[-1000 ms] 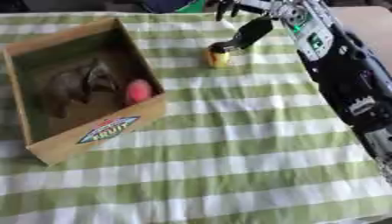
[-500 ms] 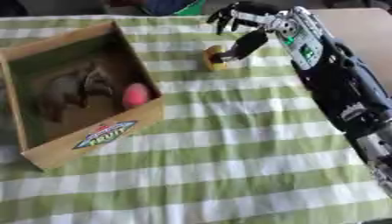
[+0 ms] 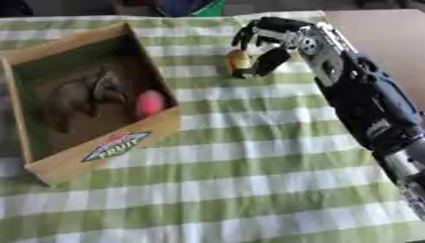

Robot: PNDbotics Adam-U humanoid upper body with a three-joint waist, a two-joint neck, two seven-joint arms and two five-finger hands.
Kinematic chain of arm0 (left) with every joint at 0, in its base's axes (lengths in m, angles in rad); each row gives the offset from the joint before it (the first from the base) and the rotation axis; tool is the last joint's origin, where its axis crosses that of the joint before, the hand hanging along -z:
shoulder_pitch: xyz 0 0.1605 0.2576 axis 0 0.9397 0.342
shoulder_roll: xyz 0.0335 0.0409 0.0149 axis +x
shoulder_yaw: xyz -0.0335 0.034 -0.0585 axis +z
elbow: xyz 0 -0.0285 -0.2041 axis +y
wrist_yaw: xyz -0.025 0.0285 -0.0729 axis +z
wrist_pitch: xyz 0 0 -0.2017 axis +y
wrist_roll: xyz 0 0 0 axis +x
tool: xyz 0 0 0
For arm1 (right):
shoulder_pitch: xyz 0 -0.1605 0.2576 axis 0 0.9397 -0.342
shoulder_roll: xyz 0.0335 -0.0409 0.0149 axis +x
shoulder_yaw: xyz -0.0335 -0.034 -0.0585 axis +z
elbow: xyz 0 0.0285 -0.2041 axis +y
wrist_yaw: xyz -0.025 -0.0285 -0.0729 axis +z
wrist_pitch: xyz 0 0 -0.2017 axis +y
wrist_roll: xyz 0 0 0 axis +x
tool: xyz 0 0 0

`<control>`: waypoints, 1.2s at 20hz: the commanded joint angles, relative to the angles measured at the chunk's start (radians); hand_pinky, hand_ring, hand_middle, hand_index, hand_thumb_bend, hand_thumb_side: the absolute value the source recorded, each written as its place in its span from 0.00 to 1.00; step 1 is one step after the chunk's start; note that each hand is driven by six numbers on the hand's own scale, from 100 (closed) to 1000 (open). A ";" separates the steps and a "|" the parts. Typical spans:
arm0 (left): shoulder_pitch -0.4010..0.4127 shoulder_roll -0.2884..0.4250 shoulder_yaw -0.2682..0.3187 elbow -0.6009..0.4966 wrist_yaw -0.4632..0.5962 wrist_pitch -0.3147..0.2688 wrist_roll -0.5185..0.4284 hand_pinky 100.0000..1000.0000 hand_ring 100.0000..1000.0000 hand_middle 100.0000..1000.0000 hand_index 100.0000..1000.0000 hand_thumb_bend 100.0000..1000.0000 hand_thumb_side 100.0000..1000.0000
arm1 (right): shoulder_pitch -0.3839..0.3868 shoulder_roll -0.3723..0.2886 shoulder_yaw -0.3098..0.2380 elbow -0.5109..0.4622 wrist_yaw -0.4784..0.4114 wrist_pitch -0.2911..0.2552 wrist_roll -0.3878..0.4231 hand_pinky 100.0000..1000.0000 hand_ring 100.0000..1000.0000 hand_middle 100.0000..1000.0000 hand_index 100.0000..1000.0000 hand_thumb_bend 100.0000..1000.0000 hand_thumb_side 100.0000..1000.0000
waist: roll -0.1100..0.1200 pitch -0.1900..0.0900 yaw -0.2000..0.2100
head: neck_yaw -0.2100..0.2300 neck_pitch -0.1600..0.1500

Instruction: Pick up objects on the table and place them in the box.

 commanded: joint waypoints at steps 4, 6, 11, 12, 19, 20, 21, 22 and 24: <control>-0.011 0.011 -0.001 -0.019 0.003 0.003 -0.006 0.42 0.68 0.63 0.72 0.00 0.97 | -0.021 -0.013 -0.005 0.019 0.056 0.002 -0.041 0.65 0.77 0.52 0.68 0.27 0.42 | 0.001 -0.019 -0.001 | 0.004 -0.010; -0.012 0.010 -0.002 -0.019 0.004 0.004 -0.008 0.42 0.68 0.63 0.72 0.00 0.97 | -0.023 -0.008 -0.006 0.037 0.083 0.000 -0.052 0.64 0.77 0.51 0.67 0.23 0.44 | 0.002 -0.019 0.000 | 0.004 -0.011; -0.012 0.009 -0.004 -0.019 0.005 0.006 -0.012 0.42 0.68 0.63 0.72 0.00 0.97 | -0.024 -0.001 -0.014 0.062 0.107 -0.004 -0.092 0.62 0.72 0.44 0.60 0.04 0.44 | 0.003 -0.018 0.000 | 0.005 -0.011; -0.012 0.010 -0.004 -0.019 0.005 0.006 -0.013 0.42 0.68 0.63 0.72 0.00 0.97 | -0.024 0.000 -0.015 0.060 0.099 -0.006 -0.095 0.62 0.71 0.42 0.58 0.00 0.42 | 0.003 -0.018 -0.001 | 0.006 -0.010; -0.015 0.012 -0.006 -0.019 0.005 0.009 -0.014 0.42 0.68 0.63 0.72 0.00 0.96 | -0.029 -0.007 -0.015 0.009 0.024 0.017 -0.096 0.58 0.64 0.38 0.54 0.00 0.32 | 0.003 -0.020 -0.005 | 0.007 -0.005; -0.015 0.013 -0.006 -0.019 0.005 0.009 -0.014 0.42 0.68 0.64 0.72 0.00 0.96 | -0.030 -0.008 -0.017 0.000 0.011 0.024 -0.095 0.58 0.63 0.37 0.52 0.00 0.32 | 0.003 -0.021 -0.005 | 0.008 -0.004; -0.014 0.013 -0.006 -0.019 0.006 0.009 -0.013 0.42 0.68 0.64 0.72 0.00 0.96 | -0.031 -0.009 -0.019 -0.011 -0.002 0.031 -0.095 0.58 0.62 0.36 0.52 0.00 0.32 | 0.003 -0.022 -0.005 | 0.008 -0.003; -0.014 0.014 -0.006 -0.019 0.006 0.009 -0.013 0.42 0.68 0.64 0.72 0.00 0.96 | -0.033 -0.010 -0.019 -0.022 -0.017 0.037 -0.094 0.58 0.62 0.36 0.52 0.00 0.31 | 0.002 -0.023 -0.006 | 0.009 -0.002; -0.015 0.015 -0.006 -0.019 0.007 0.010 -0.012 0.41 0.68 0.64 0.72 0.00 0.96 | -0.039 -0.012 -0.017 -0.050 -0.047 0.042 -0.087 0.58 0.62 0.36 0.53 0.00 0.30 | 0.002 -0.026 -0.007 | 0.011 0.000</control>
